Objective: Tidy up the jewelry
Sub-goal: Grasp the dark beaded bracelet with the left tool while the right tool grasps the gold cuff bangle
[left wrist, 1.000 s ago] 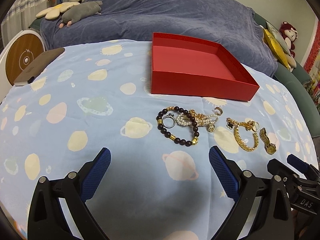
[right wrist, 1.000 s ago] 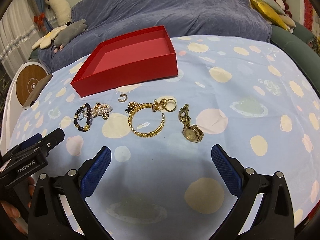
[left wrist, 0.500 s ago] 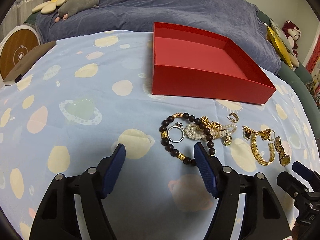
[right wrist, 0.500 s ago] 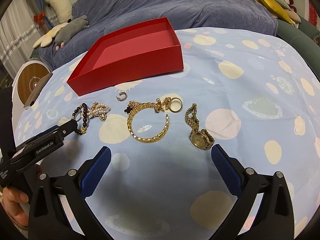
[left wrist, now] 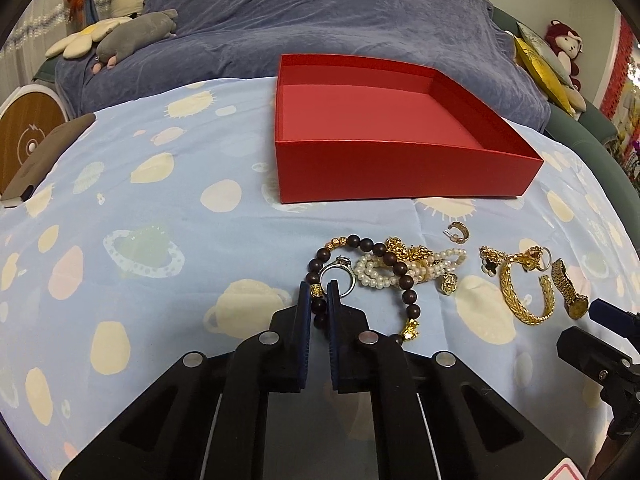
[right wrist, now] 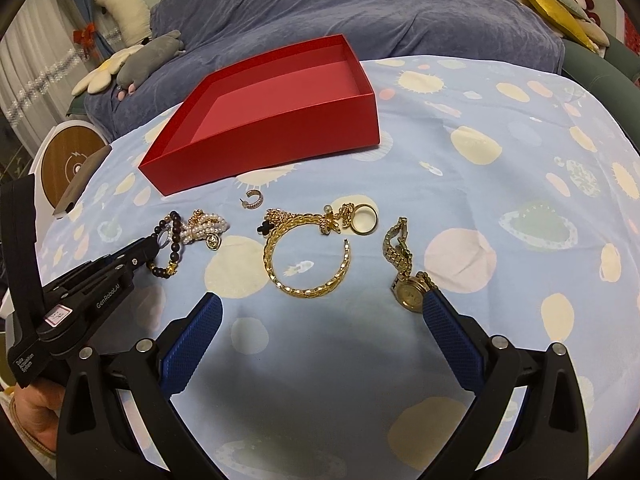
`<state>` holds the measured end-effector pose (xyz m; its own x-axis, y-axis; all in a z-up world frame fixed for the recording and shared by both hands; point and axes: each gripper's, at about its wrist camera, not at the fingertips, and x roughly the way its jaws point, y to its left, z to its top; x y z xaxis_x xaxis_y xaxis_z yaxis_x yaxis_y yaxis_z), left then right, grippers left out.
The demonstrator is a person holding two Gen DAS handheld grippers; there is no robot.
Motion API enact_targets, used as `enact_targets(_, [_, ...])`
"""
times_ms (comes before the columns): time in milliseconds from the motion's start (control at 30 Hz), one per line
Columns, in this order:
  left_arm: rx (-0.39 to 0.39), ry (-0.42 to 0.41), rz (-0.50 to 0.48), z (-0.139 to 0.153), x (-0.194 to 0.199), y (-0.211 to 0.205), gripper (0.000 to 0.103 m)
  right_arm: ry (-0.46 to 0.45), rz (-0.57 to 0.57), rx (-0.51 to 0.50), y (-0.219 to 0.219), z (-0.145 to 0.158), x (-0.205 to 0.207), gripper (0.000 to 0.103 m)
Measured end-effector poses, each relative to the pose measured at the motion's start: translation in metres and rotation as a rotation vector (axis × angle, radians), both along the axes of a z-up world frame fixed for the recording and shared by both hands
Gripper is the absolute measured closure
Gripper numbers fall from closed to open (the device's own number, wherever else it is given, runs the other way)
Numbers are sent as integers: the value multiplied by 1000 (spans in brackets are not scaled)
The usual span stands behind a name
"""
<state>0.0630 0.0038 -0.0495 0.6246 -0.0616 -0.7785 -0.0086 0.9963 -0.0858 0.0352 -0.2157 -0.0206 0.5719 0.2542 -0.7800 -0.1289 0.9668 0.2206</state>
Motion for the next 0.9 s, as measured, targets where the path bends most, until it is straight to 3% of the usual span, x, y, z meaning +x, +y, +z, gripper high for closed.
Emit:
enact_targets(233, [-87,-50,-28,27,-13,1,98,-1,19,16,1,3,-3,8])
enact_targets(367, [-153,-81,-66,47,-21,-2,98,28,32,38,3,-2,-1,18])
enact_targets(533, [-200,-115,-114,67,-31,-9,98,39,49,45,11,-9,5,22])
enact_targets(900, [-243,-118,-117,77,-32,-10,98,-19,22,-8,24,-15,23,23])
